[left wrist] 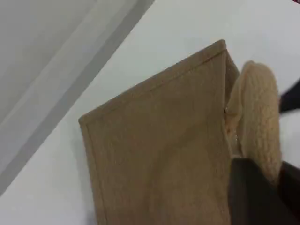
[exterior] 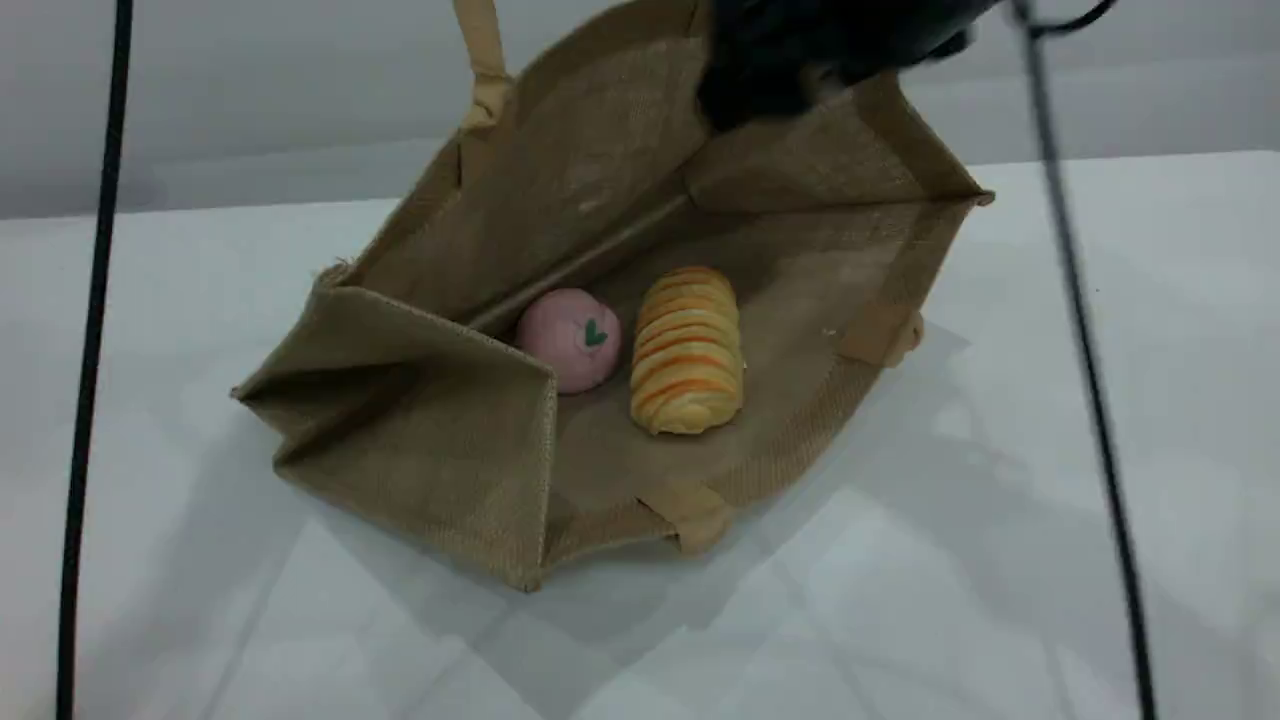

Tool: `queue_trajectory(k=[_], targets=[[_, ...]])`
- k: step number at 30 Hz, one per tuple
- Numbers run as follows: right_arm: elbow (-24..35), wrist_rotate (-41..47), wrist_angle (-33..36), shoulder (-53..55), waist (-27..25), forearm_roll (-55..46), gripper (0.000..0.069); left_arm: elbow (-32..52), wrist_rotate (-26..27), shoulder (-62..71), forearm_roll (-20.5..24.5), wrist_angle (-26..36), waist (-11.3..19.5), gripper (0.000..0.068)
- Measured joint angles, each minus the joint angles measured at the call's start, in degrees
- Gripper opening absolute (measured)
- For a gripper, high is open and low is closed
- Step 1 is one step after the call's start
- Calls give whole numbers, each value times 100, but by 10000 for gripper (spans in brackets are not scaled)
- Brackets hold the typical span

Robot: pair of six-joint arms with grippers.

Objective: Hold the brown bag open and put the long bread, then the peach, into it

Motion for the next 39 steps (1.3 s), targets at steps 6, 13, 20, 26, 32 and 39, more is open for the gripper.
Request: queue_trajectory(k=[6, 13, 20, 26, 32, 39], targets=[[0, -5, 355, -651, -1023, -6, 586, 0, -1, 0, -21, 0, 0, 94], [-5, 1, 637, -1057, -1995, -6, 586, 0, -1, 0, -26, 0, 0, 94], [-239, 33, 974, -1096, -2306, -6, 586, 0, -7, 0, -38, 0, 0, 107], [-536, 37, 1298, -1096, -2300, 0, 586, 0, -19, 0, -103, -38, 0, 332], [-574, 37, 1434, -1155, -2300, 0, 586, 0, -86, 0, -58, -9, 0, 552], [-579, 238, 1879, -1763, -2300, -6, 586, -7, -1131, -374, 555, 3, 5, 573]])
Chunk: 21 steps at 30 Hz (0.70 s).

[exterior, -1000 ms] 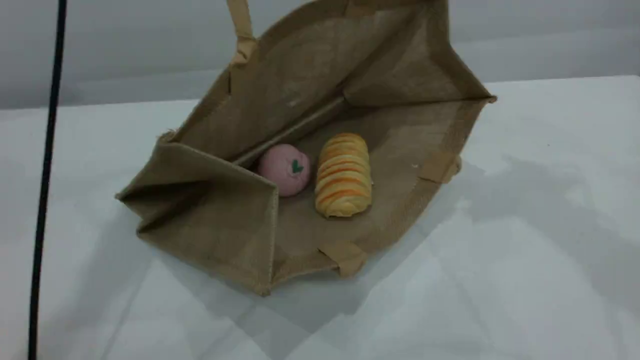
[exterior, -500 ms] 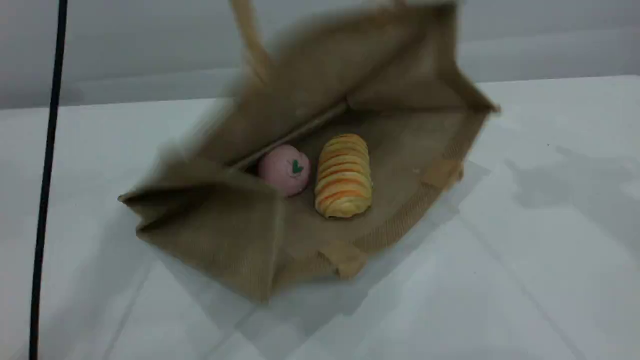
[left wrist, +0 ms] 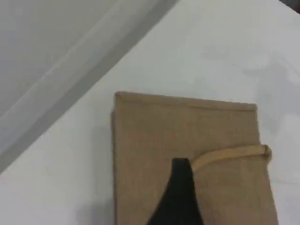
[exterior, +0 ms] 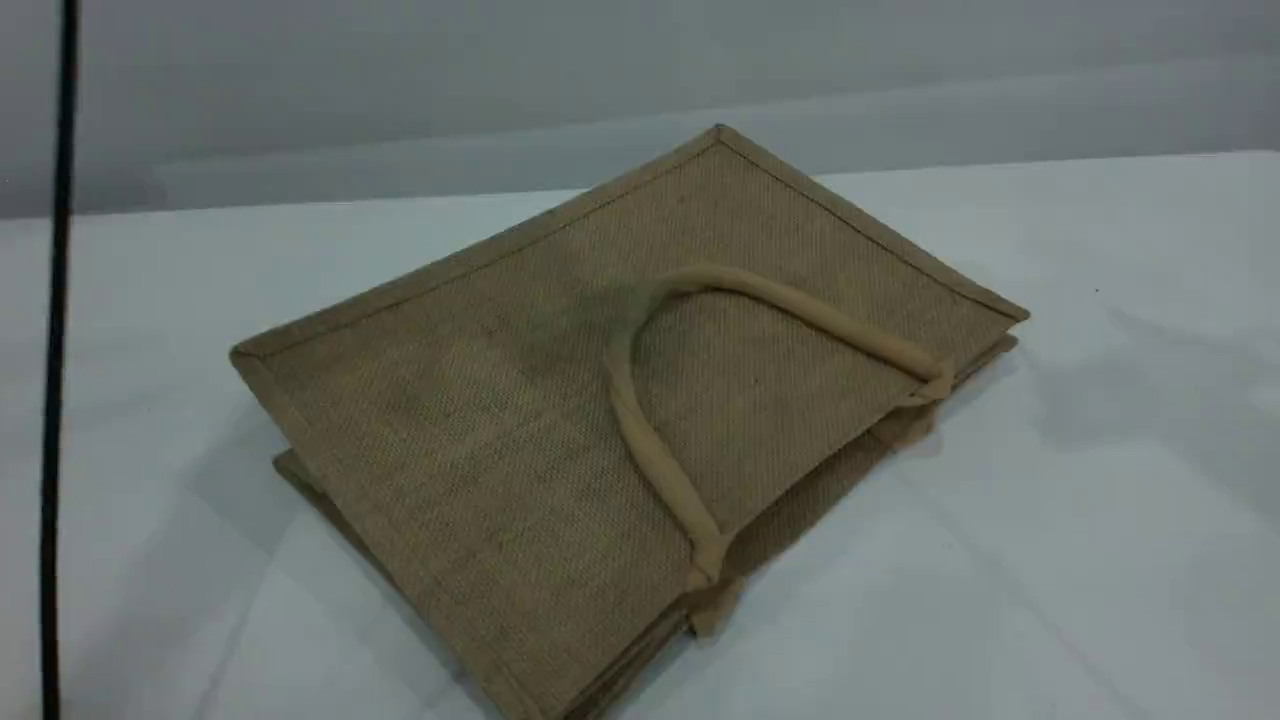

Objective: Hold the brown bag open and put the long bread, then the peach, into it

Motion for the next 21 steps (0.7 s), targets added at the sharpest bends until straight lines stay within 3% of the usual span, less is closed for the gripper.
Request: queue_trajectory(k=[7, 12, 15, 21], targets=[[-399, 756, 1255, -792, 0, -424, 587, 0, -1222, -851, 1273, 11, 4, 574], [-658, 1449, 2332, -1364, 0, -707, 587, 19, -2020, -1563, 1898, 11, 4, 574], [-673, 1646, 2815, -1726, 7, -714, 587, 215, -2392, -1977, 2027, 6, 4, 574], [-673, 1750, 3171, -2593, 7, -615, 587, 1303, -2429, -3133, 2020, 4, 4, 574]])
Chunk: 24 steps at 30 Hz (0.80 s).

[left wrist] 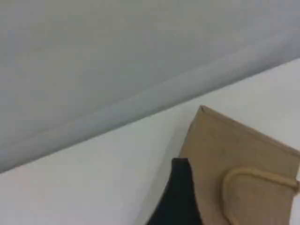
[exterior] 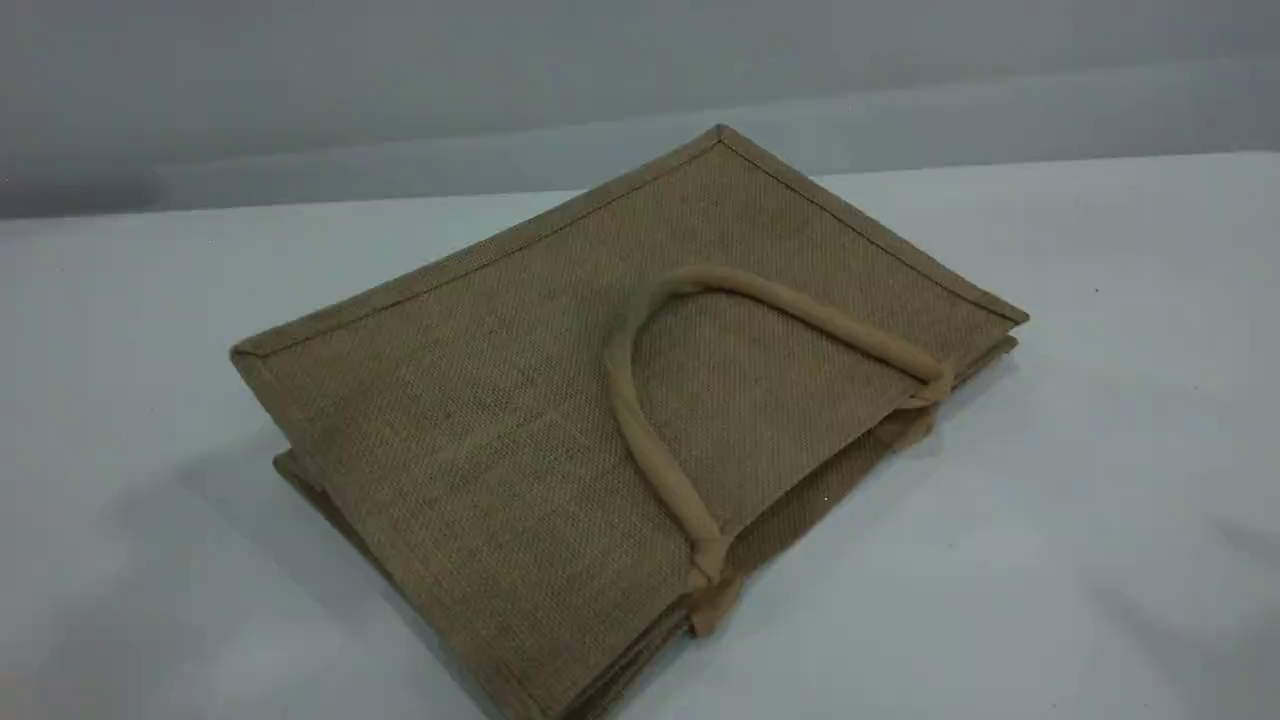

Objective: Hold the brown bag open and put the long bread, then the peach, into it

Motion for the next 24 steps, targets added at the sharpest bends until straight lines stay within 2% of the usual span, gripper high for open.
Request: queue_trajectory(k=[8, 15, 20, 24], targets=[[9, -1, 367, -1150, 0, 44, 587, 1695, 27, -1827, 24, 0, 0, 574], [55, -1, 1004, -2088, 0, 24, 587, 3242, -108, -3660, 20, -4, 0, 574], [74, 18, 1012, -2775, 0, -3, 587, 4426, -103, -4944, 20, 5, 0, 574], [358, 197, 1000, -3342, 0, -70, 587, 5295, -103, -5974, 20, -3, 0, 574]])
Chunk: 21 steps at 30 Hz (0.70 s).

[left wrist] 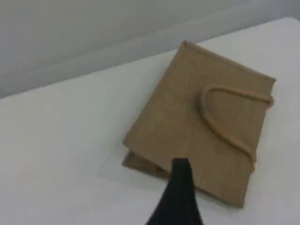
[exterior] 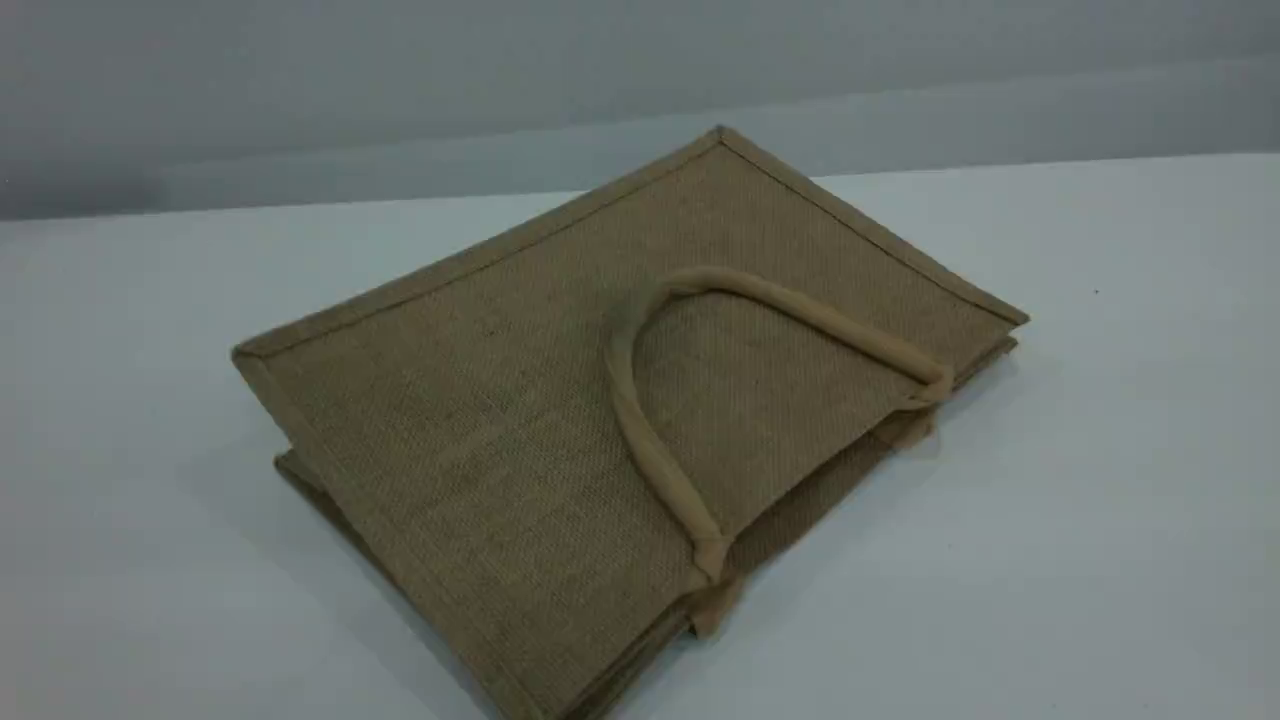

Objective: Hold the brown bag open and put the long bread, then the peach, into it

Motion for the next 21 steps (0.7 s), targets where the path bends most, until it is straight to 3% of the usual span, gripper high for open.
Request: queue_trajectory(k=[8, 16, 21], targets=[[1227, 241, 1, -1313, 0, -361, 587, 1155, 0, -1161, 0, 2, 0, 574], [2958, 415, -203, -2513, 0, -1289, 587, 1909, 4, -1167, 25, -17, 0, 574], [3843, 428, -531, -2589, 0, -1739, 587, 2356, 4, -1167, 313, -358, 0, 574]])
